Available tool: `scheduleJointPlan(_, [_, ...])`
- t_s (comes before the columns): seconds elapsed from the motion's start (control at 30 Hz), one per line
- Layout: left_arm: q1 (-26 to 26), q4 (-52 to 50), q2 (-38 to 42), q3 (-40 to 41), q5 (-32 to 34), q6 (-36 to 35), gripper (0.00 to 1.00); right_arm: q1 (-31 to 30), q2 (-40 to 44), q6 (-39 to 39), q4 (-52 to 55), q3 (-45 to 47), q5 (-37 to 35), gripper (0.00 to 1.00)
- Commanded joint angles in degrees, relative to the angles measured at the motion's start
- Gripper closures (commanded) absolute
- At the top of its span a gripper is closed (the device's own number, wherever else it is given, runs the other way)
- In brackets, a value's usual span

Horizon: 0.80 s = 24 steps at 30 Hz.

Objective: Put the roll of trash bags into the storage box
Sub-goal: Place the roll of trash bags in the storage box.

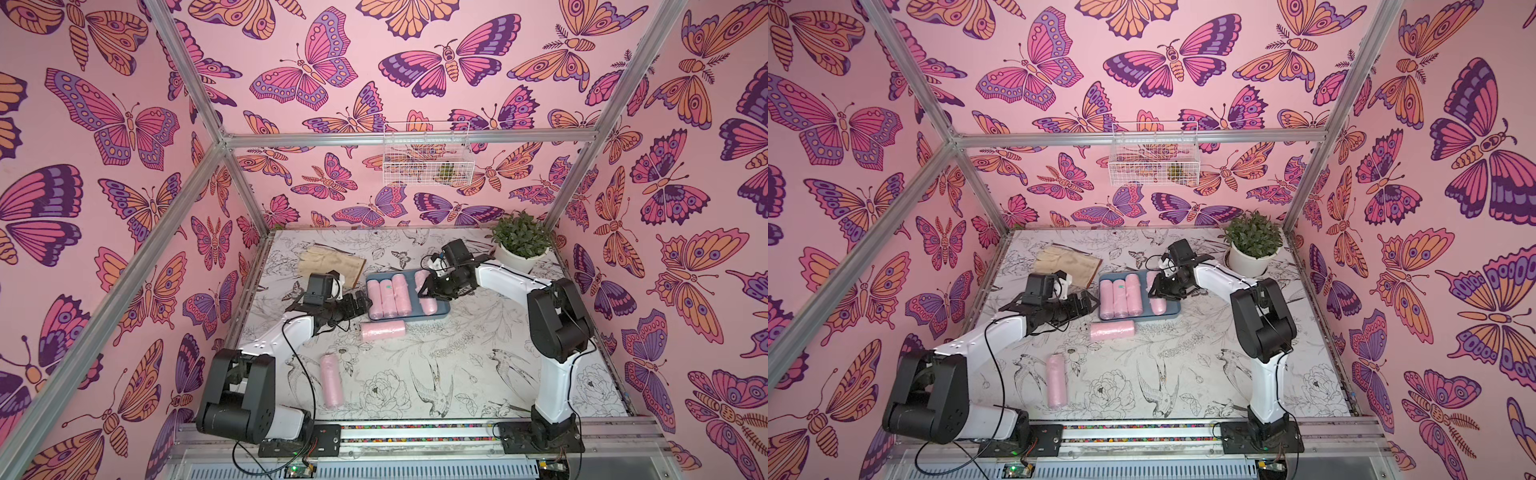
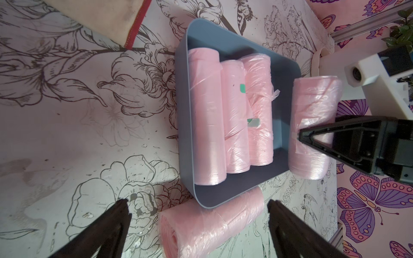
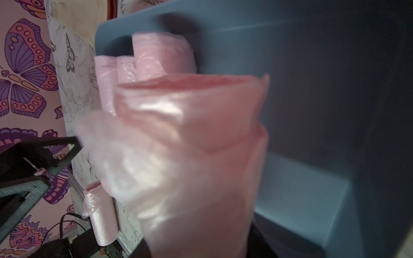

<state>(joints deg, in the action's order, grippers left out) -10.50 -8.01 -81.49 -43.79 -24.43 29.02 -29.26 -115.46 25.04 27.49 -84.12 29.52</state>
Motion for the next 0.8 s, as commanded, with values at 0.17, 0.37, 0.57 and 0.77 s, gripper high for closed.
scheduleJointPlan(0.17, [0.3, -1.0, -0.2, -0.4, -0.8, -0.7, 0.00, 0.4, -5.1, 5.0, -4.8, -4.6, 3.4, 0.62])
scheduleJointPlan(0.37, [0.3, -1.0, -0.2, -0.2, -0.9, -0.6, 0.00, 0.4, -7.5, 6.1, -5.2, -6.0, 3.6, 0.62])
scheduleJointPlan(0.57, [0.3, -1.0, 0.0, 0.1, -1.0, -0.7, 0.00, 0.4, -9.3, 6.3, -4.9, -6.9, 3.6, 0.62])
scheduleJointPlan(0.77, [0.3, -1.0, 0.2, 0.2, -1.0, -0.8, 0.00, 0.4, -10.6, 6.3, -4.7, -7.1, 4.1, 0.60])
